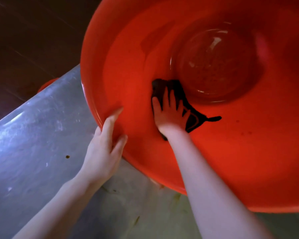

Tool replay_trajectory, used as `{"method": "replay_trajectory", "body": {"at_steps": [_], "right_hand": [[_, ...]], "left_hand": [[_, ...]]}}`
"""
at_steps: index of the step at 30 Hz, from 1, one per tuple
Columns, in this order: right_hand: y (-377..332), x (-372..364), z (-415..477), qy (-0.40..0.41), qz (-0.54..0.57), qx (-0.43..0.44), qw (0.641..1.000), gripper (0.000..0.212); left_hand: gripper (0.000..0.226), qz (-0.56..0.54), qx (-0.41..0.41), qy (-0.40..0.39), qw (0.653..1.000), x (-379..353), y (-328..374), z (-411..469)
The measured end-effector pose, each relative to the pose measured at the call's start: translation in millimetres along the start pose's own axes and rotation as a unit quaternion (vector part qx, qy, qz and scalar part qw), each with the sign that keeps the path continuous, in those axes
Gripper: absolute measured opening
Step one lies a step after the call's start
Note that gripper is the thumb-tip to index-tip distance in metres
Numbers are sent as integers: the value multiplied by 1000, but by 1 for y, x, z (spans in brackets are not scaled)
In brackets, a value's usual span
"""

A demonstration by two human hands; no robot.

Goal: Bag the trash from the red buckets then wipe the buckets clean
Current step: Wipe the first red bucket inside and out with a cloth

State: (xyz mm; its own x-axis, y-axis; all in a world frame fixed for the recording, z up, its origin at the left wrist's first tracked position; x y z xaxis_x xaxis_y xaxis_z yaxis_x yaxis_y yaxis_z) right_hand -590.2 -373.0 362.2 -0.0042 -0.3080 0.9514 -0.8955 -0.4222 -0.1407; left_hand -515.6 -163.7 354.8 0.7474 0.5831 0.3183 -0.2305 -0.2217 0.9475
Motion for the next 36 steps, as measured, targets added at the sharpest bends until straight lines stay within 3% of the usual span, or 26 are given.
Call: {"method": "replay_trajectory", "body": {"at_steps": [4, 6, 8, 10, 12, 14, 19, 23, 25, 29, 31, 36], "right_hand": [[-49, -23, -100, 87, 10, 186, 979, 70], [-58, -27, -115, 81, 25, 210, 974, 71], [-47, -16, -86, 84, 26, 172, 981, 71], [-27, -2, -38, 52, 28, 79, 995, 68], [-5, 11, 2, -18, 48, -29, 998, 66], [0, 21, 19, -55, 75, -59, 994, 66], [-37, 25, -30, -20, 138, 70, 988, 65], [-79, 54, -100, 66, 258, 230, 936, 67], [-88, 68, -120, 90, 298, 262, 914, 68], [-93, 97, -118, 58, 362, 225, 903, 64], [-84, 118, -111, 81, 389, 186, 899, 57], [-44, 164, -101, 170, 424, 112, 882, 54]], "left_hand": [[50, -28, -10, -9, 1000, 5, 5, 0], [48, -43, -4, -13, 999, 8, 7, 0], [43, -44, -8, -26, 999, 12, 12, 0], [47, -54, -15, -40, 998, 18, 21, -3], [68, -48, -22, -57, 997, 21, 35, -6], [85, -6, -27, -52, 998, 29, 47, -6], [101, 89, -105, -13, 990, 66, 80, 11], [97, 162, -130, -4, 978, 93, 121, 35], [95, 215, -145, 8, 966, 109, 145, 44], [94, 287, -153, -25, 945, 130, 182, 53], [85, 307, -147, -26, 940, 139, 201, 59], [65, 354, -234, 61, 903, 153, 258, 73]]}}
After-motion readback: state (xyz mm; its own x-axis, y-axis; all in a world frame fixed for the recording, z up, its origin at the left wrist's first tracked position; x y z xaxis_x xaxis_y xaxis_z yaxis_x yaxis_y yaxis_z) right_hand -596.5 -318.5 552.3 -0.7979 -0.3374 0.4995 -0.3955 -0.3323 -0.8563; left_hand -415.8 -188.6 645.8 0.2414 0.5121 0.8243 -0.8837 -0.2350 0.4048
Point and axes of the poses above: each hand's wrist, its own z-axis towards the middle knuckle, its own x-axis out of the back of the hand, y = z × x, the point moved 5 cm from there along z, towards the middle knuckle, and after that the axes turned 3 degrees about -y, right-handed, at the moved point
